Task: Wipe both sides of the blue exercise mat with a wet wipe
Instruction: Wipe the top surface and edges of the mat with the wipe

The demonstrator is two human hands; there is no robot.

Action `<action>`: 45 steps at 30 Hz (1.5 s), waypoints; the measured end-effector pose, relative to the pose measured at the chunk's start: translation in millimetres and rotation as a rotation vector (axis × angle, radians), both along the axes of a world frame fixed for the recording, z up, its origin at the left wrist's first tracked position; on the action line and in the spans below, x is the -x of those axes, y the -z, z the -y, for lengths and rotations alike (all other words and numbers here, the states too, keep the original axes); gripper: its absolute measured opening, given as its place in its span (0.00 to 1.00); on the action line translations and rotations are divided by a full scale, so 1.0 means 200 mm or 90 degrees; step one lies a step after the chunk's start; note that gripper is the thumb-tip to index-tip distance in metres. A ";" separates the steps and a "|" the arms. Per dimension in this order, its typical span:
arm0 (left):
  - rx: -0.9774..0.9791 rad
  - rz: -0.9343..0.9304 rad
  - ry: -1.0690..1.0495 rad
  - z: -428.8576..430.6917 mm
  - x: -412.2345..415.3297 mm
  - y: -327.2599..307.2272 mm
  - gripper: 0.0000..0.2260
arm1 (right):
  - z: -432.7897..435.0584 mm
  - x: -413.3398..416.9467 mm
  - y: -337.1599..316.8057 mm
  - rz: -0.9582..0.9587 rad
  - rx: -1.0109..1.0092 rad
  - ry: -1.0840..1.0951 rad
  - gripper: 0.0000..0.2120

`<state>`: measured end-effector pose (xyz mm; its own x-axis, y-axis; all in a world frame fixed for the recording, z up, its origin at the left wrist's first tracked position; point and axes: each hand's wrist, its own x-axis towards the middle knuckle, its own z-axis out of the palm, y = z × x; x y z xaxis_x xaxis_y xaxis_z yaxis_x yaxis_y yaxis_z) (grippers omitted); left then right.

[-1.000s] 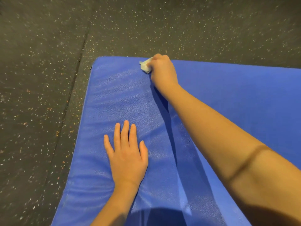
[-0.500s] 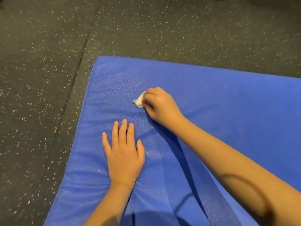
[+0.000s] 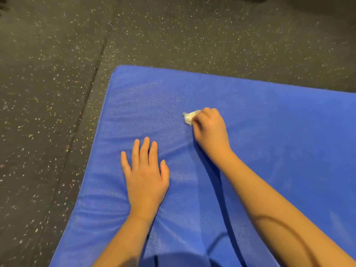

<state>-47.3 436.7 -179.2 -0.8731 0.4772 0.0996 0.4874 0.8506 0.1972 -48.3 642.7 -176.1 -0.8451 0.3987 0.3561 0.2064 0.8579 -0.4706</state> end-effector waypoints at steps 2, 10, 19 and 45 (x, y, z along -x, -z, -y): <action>-0.003 -0.001 0.000 0.00 0.00 0.00 0.23 | 0.04 0.00 0.01 0.001 0.053 0.126 0.06; -0.017 -0.007 0.001 0.00 0.01 0.01 0.23 | 0.08 -0.17 -0.03 0.065 0.046 -0.083 0.06; -0.004 0.042 0.004 0.00 0.01 0.01 0.25 | 0.34 -0.36 -0.05 0.099 0.104 -0.094 0.03; 0.190 0.304 0.146 0.43 -0.30 -0.33 0.22 | 0.61 -0.74 -0.24 0.371 0.207 0.180 0.12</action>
<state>12.5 350.6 -112.9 -0.6599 0.6054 -0.4450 0.5812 0.7866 0.2084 99.8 521.1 -128.0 -0.7104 0.6393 -0.2943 0.6948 0.5703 -0.4382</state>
